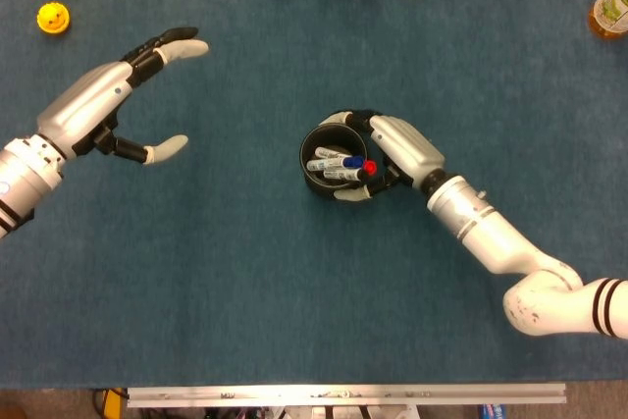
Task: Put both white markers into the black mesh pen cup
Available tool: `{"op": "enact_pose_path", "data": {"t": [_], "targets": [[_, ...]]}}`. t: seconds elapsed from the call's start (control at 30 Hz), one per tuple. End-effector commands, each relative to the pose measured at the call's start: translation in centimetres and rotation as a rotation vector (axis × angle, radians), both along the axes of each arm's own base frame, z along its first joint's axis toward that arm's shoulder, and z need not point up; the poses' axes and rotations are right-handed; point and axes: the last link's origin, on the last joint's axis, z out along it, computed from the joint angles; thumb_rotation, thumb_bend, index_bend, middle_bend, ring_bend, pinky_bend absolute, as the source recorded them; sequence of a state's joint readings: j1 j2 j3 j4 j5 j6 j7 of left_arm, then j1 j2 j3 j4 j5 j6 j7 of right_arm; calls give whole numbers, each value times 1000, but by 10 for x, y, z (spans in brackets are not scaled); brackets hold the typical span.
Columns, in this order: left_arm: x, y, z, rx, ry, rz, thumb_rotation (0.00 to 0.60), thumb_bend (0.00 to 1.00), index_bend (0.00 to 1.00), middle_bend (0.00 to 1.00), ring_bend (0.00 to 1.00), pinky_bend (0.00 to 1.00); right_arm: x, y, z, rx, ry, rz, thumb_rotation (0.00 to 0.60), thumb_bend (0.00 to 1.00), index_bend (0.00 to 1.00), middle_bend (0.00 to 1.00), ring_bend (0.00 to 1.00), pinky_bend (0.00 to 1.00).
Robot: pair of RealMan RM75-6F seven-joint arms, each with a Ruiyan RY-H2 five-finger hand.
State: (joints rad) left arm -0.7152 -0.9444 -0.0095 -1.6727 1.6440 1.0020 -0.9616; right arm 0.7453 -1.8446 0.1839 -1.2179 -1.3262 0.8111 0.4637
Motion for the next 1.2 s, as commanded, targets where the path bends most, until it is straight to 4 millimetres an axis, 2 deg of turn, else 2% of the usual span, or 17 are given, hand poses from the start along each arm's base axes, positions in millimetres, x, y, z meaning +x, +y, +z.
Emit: {"op": "enact_pose_path", "data": {"t": [0.03,0.17,0.37,0.67,1.07,1.2], "targets": [[2,-2,0,-4,-2,-13,600,306,121,0,0,55,-2,0,-1,7,11,12,600,408,197,184,117,72],[3,-4,0,-13,-3,-24,600,307,166,0,0,52,-3,0,2,-1,14,16,564,339,95,161,90,1],[5,-5,-2,-21,2,-35,600,307,168,0,0,49,-11,-1,12,-19,41,24,518,275,8,122,57,0],[5,-5,-3,-24,-1,-35,600,307,168,0,0,48,-26,2,29,-31,79,28,505,242,0,106,44,0],[8,-7,-8,-34,-8,-45,600,307,172,0,0,49,-26,8,22,-65,100,85,504,241,0,90,25,0],[7,-7,-8,-33,-8,-42,600,307,183,0,0,49,-29,10,19,-75,101,87,505,188,0,54,2,0]]}}
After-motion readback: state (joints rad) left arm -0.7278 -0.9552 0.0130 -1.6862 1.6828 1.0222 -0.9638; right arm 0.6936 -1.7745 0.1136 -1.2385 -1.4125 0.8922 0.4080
